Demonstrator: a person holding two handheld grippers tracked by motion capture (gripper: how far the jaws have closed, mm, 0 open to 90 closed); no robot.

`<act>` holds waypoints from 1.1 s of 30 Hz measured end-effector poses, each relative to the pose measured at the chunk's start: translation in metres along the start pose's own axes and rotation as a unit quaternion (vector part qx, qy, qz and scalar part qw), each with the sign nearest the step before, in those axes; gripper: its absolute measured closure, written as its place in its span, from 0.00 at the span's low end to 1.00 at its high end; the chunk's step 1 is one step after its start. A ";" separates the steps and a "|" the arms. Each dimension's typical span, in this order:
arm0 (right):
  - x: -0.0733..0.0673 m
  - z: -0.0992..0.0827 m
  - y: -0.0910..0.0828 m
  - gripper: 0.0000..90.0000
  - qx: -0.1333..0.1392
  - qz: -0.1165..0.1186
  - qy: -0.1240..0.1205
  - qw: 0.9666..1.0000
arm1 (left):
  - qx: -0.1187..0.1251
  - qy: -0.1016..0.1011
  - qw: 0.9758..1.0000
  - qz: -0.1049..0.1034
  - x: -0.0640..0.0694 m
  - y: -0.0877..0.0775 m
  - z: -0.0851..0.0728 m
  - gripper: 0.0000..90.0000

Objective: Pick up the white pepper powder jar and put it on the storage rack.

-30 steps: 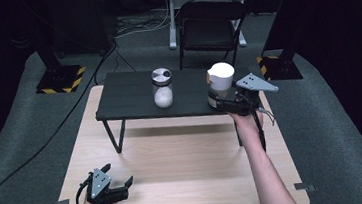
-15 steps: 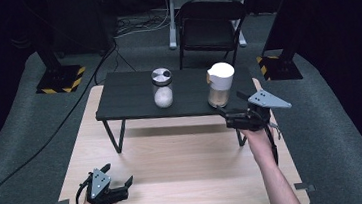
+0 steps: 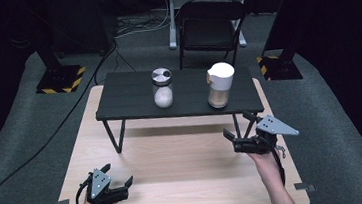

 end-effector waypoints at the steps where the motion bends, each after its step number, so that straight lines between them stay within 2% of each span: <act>1: 0.000 -0.002 -0.002 0.03 0.001 0.000 0.001 1.000 | 0.000 0.000 1.000 0.000 0.000 0.000 0.000 0.09; 7: 0.000 -0.021 -0.014 0.02 -0.002 -0.003 0.011 1.000 | 0.000 0.000 1.000 -0.001 0.000 0.000 0.000 0.09; 18: 0.008 -0.070 -0.040 0.00 -0.012 -0.011 0.028 0.999 | 0.000 0.001 1.000 0.000 0.001 0.000 0.000 0.09; 27: 0.009 -0.094 -0.060 0.00 -0.027 -0.022 0.012 0.999 | -0.002 0.002 1.000 0.000 0.001 0.000 0.000 0.09; 33: 0.009 -0.106 -0.065 0.00 -0.041 -0.031 -0.004 0.999 | -0.004 0.004 1.000 0.000 0.001 0.000 0.001 0.09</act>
Point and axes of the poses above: each handheld gripper's, and its own axes: y roughly forward along the jaws, z roughly out of its top, x roughly to its right, the point moved 5 cm from there along y, roughly forward along the jaws, and after that the axes turned 6 degrees about x, right-handed, at the moved point
